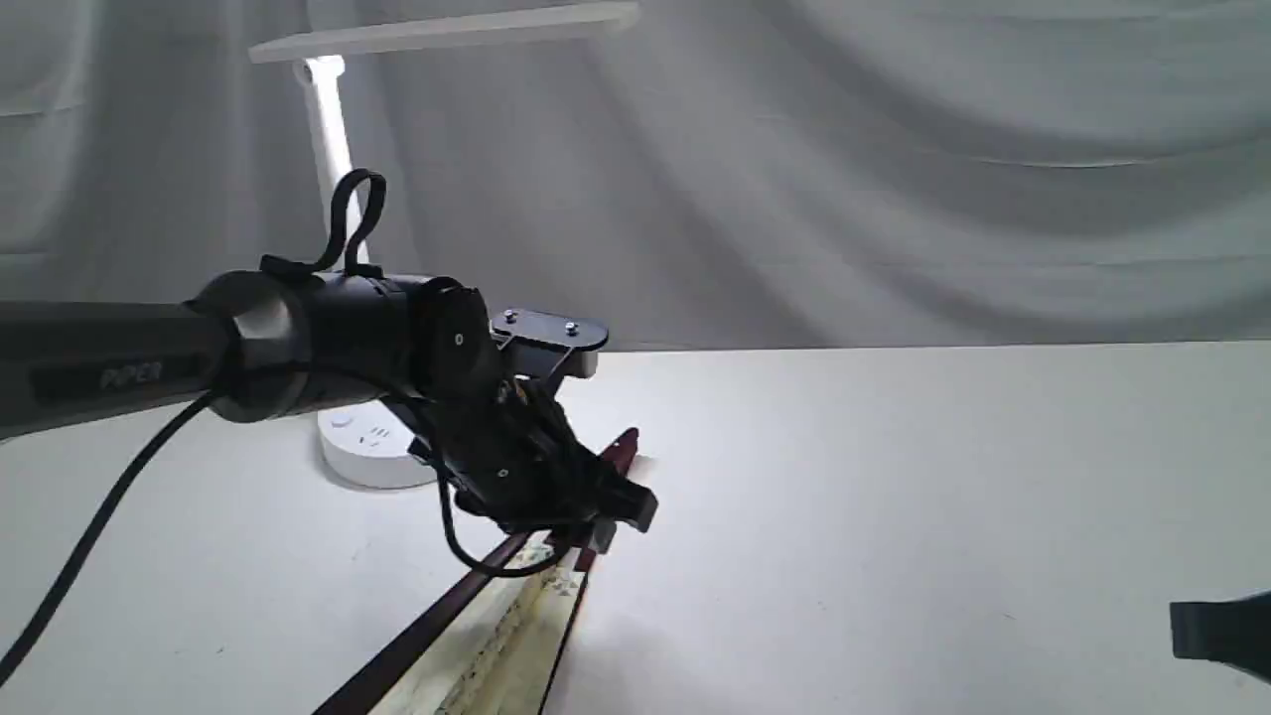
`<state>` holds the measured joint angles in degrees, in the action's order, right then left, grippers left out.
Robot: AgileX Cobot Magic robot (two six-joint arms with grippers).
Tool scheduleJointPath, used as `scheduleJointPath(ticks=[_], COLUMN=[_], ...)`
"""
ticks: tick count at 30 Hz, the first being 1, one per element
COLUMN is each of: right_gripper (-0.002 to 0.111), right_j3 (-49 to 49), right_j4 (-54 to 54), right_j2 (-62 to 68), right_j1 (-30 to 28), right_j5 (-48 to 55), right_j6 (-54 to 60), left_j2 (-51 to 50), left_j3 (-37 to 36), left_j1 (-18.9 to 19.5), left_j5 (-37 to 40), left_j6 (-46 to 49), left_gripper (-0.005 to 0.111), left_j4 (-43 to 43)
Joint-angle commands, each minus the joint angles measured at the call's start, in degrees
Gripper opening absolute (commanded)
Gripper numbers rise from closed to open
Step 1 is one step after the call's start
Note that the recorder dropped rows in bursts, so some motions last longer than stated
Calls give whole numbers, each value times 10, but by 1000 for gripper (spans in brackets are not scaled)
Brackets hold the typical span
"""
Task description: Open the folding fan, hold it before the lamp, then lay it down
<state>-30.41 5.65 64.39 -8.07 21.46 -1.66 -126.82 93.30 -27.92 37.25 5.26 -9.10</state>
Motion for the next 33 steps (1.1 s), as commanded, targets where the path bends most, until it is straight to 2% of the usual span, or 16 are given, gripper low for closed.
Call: scheduleJointPath(ticks=[1,5,11,20,27,33], right_gripper=[0,0,0,0,0,0], right_j3=[-4,-4,-4,-4,-4,-4], right_j4=[1,1,1,1,1,1], right_j2=[1,1,1,1,1,1], right_j1=[1,1,1,1,1,1], right_j5=[-3,-3,-3,-3,-4,-4], right_j6=[1,1,1,1,1,1], left_j2=[0,0,-10,-44,-40,-44], left_j3=[10,10,10,10,10,10], left_j1=[0,12,51,56,56,56], left_j5=[-1,-13,-33,-38,-34,-47], left_j6=[-22,-22,-22,-15,129,191], left_gripper=[53,53,53,53,53,53], left_j4=[38,37,-12,-15,-131,-146])
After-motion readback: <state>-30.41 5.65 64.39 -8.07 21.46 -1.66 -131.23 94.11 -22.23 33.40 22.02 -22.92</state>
